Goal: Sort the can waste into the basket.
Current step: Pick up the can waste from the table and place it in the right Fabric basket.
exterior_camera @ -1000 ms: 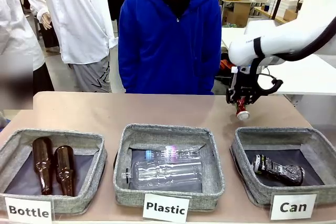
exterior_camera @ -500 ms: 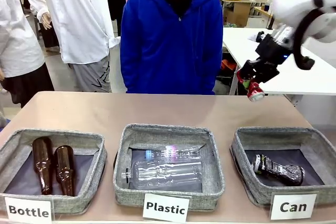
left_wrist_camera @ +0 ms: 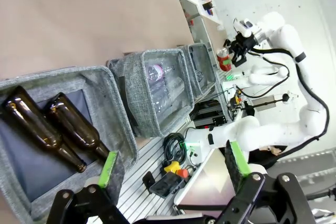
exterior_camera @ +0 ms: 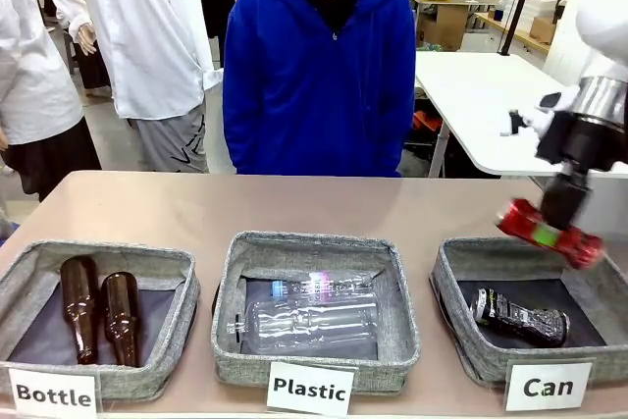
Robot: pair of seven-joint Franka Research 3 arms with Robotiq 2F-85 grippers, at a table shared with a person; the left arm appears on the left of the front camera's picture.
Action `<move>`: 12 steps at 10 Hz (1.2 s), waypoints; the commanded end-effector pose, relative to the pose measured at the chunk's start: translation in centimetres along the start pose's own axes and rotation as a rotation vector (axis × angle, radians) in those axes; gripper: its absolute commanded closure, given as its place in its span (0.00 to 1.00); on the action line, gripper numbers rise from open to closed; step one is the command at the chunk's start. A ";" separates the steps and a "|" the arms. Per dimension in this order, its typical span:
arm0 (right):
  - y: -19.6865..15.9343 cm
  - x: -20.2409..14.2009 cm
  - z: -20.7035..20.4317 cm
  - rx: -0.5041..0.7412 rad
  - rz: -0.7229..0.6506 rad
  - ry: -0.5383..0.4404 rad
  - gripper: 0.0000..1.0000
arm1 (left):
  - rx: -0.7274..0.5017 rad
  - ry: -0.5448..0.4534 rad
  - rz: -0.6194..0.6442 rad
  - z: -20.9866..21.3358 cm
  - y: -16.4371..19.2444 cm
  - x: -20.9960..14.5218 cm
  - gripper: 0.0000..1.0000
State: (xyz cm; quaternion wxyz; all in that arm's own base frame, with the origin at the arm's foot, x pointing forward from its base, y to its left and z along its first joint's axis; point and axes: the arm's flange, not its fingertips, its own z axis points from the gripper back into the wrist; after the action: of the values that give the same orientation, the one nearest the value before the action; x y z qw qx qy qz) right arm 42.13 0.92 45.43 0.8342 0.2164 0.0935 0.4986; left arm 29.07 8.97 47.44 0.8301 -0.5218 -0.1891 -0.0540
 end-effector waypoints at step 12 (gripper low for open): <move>2.0 -3.4 -3.8 -0.468 0.468 0.338 0.00 | -0.013 -0.015 0.006 -0.2 -0.2 0.0 0.00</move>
State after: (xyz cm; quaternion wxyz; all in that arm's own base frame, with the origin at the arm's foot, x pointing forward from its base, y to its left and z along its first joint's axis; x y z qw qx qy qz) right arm 38.01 -0.35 43.38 0.6978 -0.0247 0.0634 0.7130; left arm 29.08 8.96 47.44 0.8300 -0.5219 -0.1890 -0.0542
